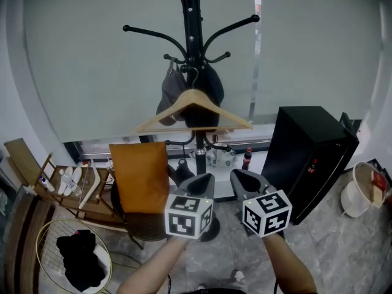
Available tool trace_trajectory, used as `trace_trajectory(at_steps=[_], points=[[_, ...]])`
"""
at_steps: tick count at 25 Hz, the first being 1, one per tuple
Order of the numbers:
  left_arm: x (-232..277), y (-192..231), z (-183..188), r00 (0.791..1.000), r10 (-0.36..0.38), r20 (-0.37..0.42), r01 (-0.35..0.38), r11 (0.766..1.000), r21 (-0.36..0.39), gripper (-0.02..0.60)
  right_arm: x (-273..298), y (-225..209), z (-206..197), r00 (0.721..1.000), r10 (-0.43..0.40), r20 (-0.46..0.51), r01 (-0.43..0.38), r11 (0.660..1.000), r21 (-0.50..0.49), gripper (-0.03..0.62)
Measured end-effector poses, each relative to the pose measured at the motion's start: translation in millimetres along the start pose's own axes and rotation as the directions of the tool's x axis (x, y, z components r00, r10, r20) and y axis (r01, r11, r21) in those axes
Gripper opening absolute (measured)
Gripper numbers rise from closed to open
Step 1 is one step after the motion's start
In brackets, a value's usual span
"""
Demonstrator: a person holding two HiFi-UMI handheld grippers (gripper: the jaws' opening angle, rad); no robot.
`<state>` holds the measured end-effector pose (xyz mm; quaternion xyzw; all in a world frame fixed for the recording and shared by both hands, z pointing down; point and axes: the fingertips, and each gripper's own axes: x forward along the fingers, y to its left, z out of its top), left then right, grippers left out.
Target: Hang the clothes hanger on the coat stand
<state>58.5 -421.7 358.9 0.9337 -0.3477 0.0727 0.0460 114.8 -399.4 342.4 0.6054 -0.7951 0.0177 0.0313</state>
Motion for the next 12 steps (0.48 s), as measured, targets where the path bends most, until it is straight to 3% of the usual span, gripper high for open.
trace_trajectory(at_steps=[12], points=[[-2.5,17.6,-1.1,1.000,0.015,0.001,-0.015,1.000,-0.008,0.005,14.7,8.6,-1.5,1.000,0.019,-0.009,-0.019,1.000,-0.003,0.002]])
